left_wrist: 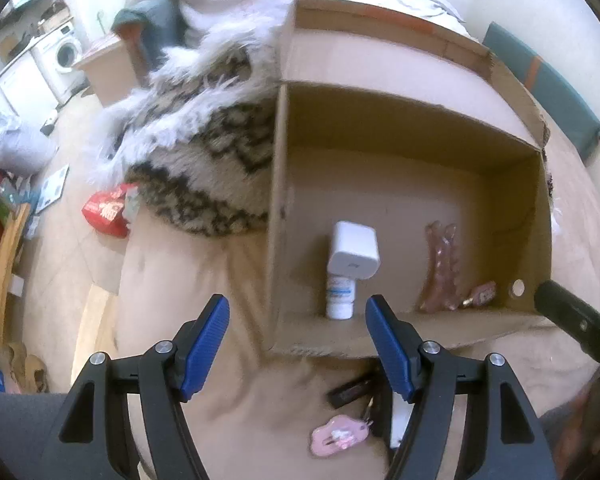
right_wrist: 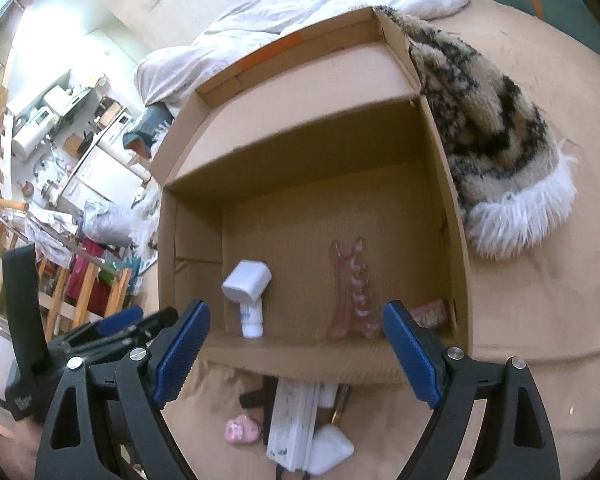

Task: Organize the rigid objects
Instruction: 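Lift both open tools out of the box, then grasp the pink Hello Kitty keychain with left tool while right tool grasps white earbud case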

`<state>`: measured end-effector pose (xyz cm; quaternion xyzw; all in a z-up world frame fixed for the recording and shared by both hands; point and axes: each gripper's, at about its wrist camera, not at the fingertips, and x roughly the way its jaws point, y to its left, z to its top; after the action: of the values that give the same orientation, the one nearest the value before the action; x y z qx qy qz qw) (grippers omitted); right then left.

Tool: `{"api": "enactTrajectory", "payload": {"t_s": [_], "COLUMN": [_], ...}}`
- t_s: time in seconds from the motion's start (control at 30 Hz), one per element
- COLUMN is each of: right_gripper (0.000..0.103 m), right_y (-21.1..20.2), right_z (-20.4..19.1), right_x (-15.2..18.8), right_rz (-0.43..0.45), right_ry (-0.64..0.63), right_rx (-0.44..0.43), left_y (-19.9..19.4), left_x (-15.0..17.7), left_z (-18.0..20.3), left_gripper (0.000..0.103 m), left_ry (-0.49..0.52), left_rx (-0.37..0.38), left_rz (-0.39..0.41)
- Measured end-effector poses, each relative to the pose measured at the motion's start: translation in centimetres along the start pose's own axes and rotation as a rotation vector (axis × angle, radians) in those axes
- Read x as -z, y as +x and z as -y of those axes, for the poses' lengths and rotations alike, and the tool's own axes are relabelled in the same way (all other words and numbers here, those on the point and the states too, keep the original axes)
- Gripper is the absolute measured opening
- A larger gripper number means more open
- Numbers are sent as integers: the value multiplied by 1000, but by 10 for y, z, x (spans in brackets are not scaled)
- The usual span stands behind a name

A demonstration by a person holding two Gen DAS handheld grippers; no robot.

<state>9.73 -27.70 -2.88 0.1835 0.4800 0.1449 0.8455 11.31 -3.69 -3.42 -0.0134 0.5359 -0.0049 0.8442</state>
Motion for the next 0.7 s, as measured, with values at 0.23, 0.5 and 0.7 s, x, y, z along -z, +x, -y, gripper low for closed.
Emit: {"api": "enactTrajectory", "payload": {"t_s": [0.23, 0.5, 0.7], "right_gripper": [94, 94, 94], "right_y": [0, 13, 32], "right_z": [1, 16, 23], "right_x": [19, 34, 38], "right_rz": [-36, -99, -153], "right_ry": [0, 81, 106], "right_rx": [24, 53, 89], "left_y": [4, 28, 40], "left_x": [20, 42, 60], "left_z": [-26, -40, -24], "left_gripper": [68, 74, 74], "left_ry": [-60, -88, -26], "left_rx": [-1, -8, 64], "left_rz": [-17, -50, -143]}}
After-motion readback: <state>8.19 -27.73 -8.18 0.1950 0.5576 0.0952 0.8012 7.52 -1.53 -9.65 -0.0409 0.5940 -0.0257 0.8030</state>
